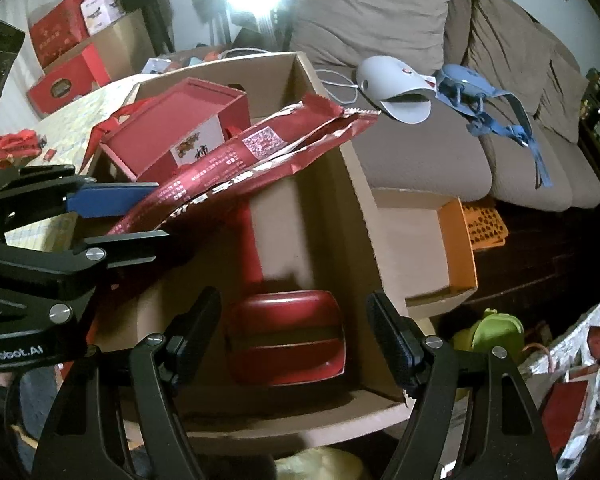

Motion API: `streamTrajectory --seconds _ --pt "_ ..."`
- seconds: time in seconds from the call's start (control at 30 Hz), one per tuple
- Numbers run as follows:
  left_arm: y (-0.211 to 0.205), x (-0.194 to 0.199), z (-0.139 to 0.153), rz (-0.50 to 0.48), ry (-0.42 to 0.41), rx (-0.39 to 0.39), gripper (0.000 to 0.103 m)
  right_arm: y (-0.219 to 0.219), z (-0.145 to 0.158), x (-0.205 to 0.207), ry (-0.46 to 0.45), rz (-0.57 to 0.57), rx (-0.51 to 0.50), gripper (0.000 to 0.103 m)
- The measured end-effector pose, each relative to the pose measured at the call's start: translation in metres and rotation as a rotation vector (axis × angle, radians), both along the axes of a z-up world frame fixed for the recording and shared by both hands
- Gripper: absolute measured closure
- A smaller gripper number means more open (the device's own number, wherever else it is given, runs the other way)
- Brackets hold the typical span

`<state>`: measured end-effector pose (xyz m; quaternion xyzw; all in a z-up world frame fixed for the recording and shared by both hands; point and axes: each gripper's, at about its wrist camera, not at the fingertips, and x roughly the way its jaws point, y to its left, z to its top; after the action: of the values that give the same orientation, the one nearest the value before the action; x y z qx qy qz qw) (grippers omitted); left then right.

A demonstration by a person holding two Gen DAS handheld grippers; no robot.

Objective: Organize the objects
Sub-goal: 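Open the right gripper to release the tin while the left gripper lowers the red packet into the box, then open the left gripper to release the red packet into the box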

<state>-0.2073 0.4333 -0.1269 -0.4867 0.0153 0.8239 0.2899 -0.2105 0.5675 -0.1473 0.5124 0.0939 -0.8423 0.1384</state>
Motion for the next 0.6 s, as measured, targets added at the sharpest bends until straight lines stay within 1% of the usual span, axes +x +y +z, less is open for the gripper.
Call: streamTrajectory --seconds 0.07,0.13,0.3,0.47,0.5,0.53,0.57,0.6 --pt "0.002 0.003 -0.002 0.004 0.004 -0.001 0.063 -0.002 0.000 0.000 -0.001 0.006 0.003 0.026" --pt "0.004 0.004 -0.005 0.002 0.012 -0.031 0.063 -0.003 -0.001 0.001 -0.004 0.009 0.002 0.026" --pt "0.003 0.003 -0.008 0.006 -0.016 -0.046 0.063 -0.004 -0.003 0.002 -0.013 0.018 0.008 0.026" --pt "-0.004 0.003 -0.005 0.023 -0.019 -0.045 0.058 -0.005 -0.003 0.002 -0.013 0.021 0.010 0.026" --pt "-0.007 0.002 -0.003 0.030 -0.022 -0.045 0.056 -0.005 -0.003 0.003 -0.014 0.023 0.010 0.026" --pt "-0.010 0.002 0.000 0.039 -0.020 -0.038 0.051 -0.005 -0.003 0.003 -0.015 0.024 0.010 0.026" --pt "-0.014 0.003 0.002 0.048 -0.017 -0.027 0.048 -0.005 -0.003 0.003 -0.015 0.025 0.011 0.026" --pt "-0.019 0.003 0.007 0.060 -0.011 -0.014 0.047 -0.005 -0.003 0.003 -0.016 0.026 0.011 0.026"
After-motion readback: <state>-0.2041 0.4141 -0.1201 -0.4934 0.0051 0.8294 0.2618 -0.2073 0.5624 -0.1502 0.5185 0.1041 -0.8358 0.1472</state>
